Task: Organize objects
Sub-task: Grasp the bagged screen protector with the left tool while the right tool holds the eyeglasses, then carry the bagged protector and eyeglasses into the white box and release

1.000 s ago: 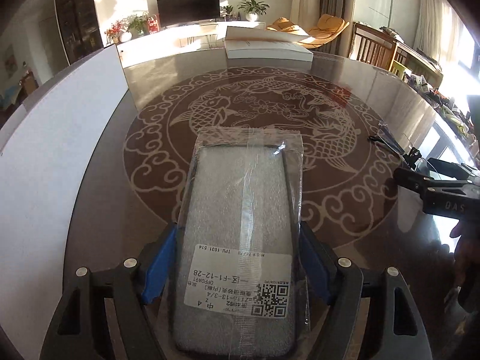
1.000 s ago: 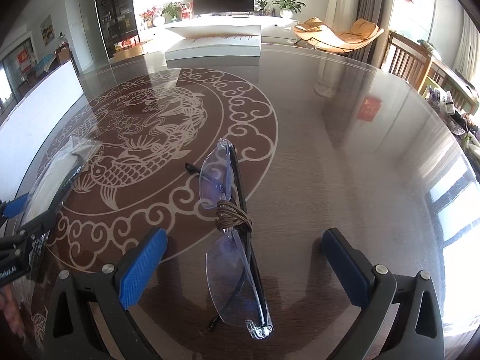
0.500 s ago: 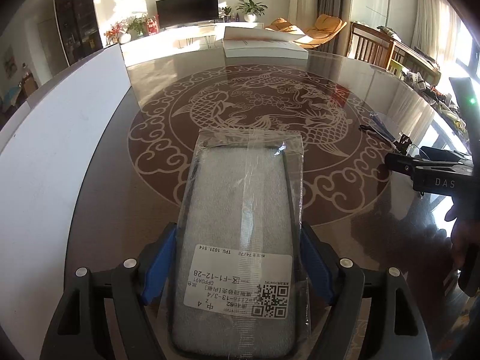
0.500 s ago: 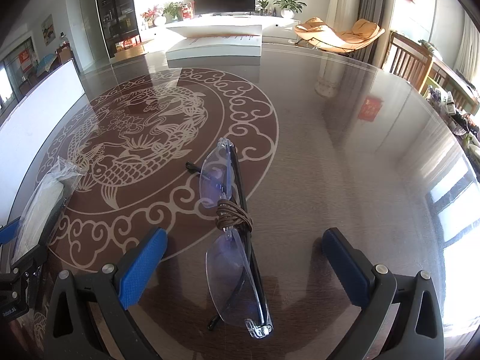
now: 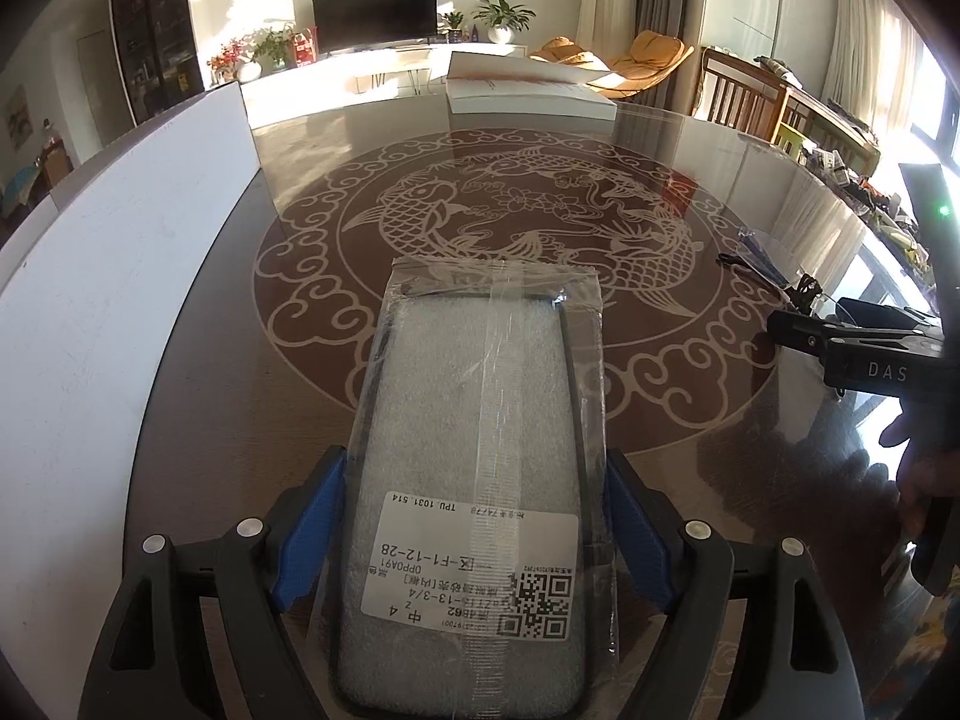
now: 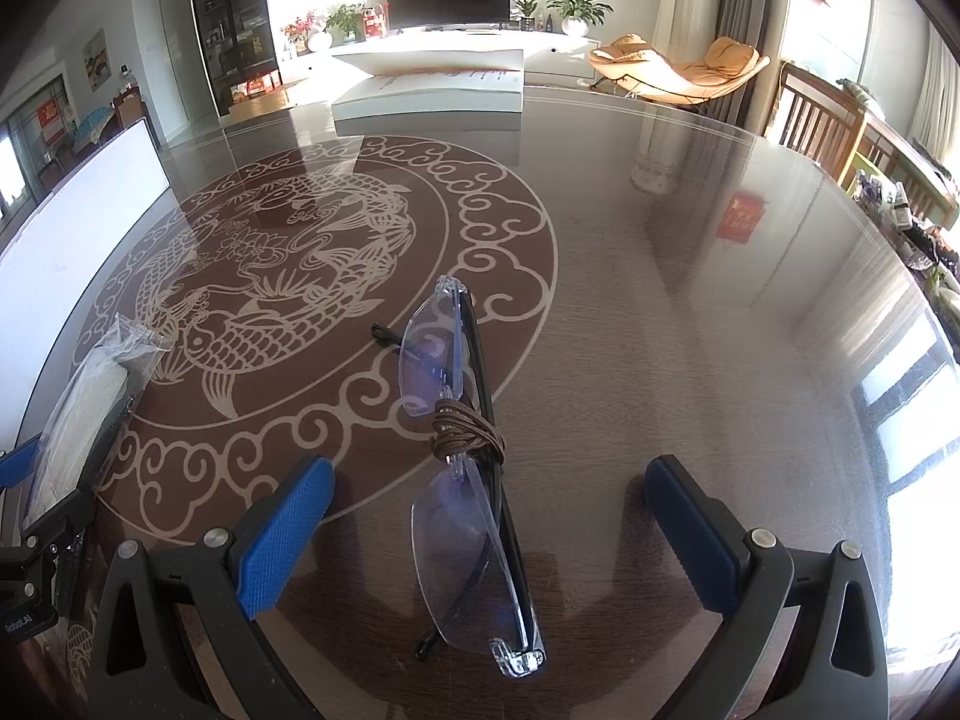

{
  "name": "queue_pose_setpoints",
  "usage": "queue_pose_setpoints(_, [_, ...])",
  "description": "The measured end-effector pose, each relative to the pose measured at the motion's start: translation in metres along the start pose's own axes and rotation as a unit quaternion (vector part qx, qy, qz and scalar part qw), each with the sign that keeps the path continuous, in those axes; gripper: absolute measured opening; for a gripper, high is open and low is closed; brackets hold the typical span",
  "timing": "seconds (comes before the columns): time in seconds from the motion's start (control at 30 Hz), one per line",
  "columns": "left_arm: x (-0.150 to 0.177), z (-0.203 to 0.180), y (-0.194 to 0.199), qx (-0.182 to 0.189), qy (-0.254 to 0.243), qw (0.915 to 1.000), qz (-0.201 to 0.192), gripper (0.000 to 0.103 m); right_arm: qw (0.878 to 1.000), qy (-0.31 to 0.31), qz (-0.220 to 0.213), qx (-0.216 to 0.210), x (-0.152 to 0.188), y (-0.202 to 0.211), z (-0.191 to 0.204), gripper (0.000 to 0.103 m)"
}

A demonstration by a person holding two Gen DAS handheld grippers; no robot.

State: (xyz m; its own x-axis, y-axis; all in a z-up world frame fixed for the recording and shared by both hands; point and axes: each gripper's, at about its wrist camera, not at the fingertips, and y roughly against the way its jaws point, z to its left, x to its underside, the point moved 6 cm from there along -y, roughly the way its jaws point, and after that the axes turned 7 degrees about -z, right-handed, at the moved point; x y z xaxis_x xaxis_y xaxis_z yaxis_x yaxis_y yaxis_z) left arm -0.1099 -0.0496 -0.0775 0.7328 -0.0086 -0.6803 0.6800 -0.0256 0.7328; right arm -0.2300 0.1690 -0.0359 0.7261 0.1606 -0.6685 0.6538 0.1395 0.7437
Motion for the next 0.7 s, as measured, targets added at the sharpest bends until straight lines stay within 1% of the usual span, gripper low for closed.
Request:
queue_pose_setpoints(0.03, [0.001,-0.005,-0.003,0.014,-0.017,0.9996,0.016,0.103,1.0,0.008,0.01,-0.005,-0.001,-0.001,0.0,0.103])
queue_pose_setpoints(0.07, [0.002,-0.009,-0.003,0.012,-0.036,0.9991,0.021,0.103,0.999,0.023,0.031,-0.019,-0.002,-0.002,0.001,0.103])
queue_pose_setpoints(0.13, [0.002,-0.01,-0.003,0.022,-0.036,0.9984,0.039,0.103,0.995,0.044,0.072,-0.044,-0.005,-0.005,0.001,0.103])
queue_pose_setpoints(0.2, [0.001,-0.008,-0.004,0.02,-0.038,0.998,0.046,0.103,0.992,0.051,0.097,-0.065,-0.009,-0.007,0.001,0.103])
queue_pose_setpoints(0.23, [0.0,-0.007,-0.005,0.018,-0.037,0.998,0.048,0.103,0.991,0.061,0.099,-0.062,-0.012,-0.006,0.002,0.102])
queue_pose_setpoints(0.3, [-0.002,-0.006,-0.007,0.016,-0.034,0.9979,0.052,0.103,0.991,0.083,0.086,-0.057,-0.018,-0.002,0.007,0.097])
queue_pose_setpoints(0.33, [-0.003,-0.006,-0.007,0.016,-0.036,0.9978,0.054,0.103,0.991,0.085,0.089,-0.061,-0.019,-0.002,0.01,0.078])
queue_pose_setpoints(0.37, [-0.003,-0.005,-0.005,0.015,-0.037,0.9981,0.048,0.1,0.989,0.082,0.106,-0.057,-0.016,-0.004,0.011,0.044])
queue_pose_setpoints(0.4, [-0.004,-0.004,0.0,0.012,-0.038,0.9986,0.034,0.079,0.991,0.074,0.097,-0.05,-0.018,-0.003,0.011,0.032])
queue_pose_setpoints(0.43, [-0.005,-0.004,0.002,0.017,-0.039,0.9986,0.031,0.075,0.991,0.069,0.105,-0.045,-0.017,-0.004,0.011,0.019])
queue_pose_setpoints(0.47, [-0.005,-0.003,0.003,0.017,-0.043,0.9985,0.031,0.075,0.991,0.065,0.108,-0.047,-0.016,-0.004,0.012,0.019])
queue_pose_setpoints(0.53, [-0.003,0.0,0.008,0.01,-0.045,0.9987,0.02,0.074,0.992,0.062,0.098,-0.05,-0.015,0.003,0.016,0.018])
queue_pose_setpoints(0.6, [-0.005,0.006,0.02,0.021,-0.018,0.9996,0.008,0.074,0.993,0.042,0.083,-0.066,-0.019,0.015,0.019,0.018])
queue_pose_setpoints(0.7, [-0.018,0.018,0.049,0.04,0.027,0.9986,-0.023,0.074,0.994,0.017,0.058,-0.096,-0.033,0.038,0.032,0.018])
